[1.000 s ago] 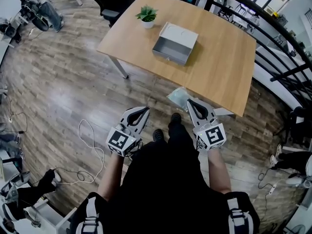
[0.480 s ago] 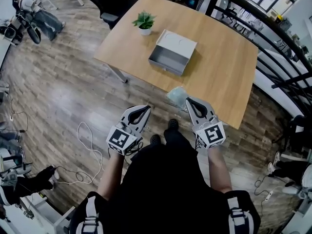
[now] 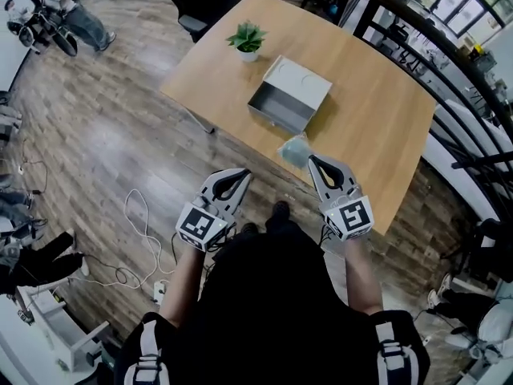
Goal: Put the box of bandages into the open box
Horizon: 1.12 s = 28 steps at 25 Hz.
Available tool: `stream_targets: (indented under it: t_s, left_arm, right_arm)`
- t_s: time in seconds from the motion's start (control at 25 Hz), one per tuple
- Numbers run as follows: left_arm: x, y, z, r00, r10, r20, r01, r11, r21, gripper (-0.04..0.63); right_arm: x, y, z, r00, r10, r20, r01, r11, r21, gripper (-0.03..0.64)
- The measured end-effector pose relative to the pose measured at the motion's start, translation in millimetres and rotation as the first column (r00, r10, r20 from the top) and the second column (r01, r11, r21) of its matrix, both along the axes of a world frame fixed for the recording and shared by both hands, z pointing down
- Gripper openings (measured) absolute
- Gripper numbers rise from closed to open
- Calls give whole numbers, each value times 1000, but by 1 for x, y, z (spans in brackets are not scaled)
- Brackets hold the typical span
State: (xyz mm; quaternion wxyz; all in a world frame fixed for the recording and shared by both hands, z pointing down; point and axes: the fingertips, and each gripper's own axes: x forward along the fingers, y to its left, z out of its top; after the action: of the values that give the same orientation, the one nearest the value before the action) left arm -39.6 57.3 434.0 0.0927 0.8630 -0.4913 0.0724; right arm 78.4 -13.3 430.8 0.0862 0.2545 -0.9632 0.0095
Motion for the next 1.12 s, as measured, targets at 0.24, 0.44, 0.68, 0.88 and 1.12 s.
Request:
stream_targets:
  t_s: [0.24, 0.44, 0.68, 0.88, 1.12]
  left_arm:
    - [-5, -9, 9, 997, -81, 12, 82, 997, -18, 23]
    - [-6, -20, 2, 990, -140, 20, 140, 990, -2, 23]
    - [1, -28, 8, 986, -166, 25, 166, 986, -4, 22]
    - [3, -30, 10, 984, -177, 19, 177, 984, -7, 21]
    - [2, -46, 13, 989, -150, 9, 150, 989, -5, 21]
  right_arm:
    - [-10, -21, 7, 997, -71, 16, 71, 997, -7, 23]
    - [-13, -34, 9, 992, -127, 22, 127, 992, -4, 23]
    - [-13, -49, 13, 986, -164, 14, 164, 986, 6, 23]
    - [-7, -55, 15, 989, -147, 14, 147, 989, -8, 23]
    - [0, -63, 22, 993, -121, -7, 121, 993, -13, 23]
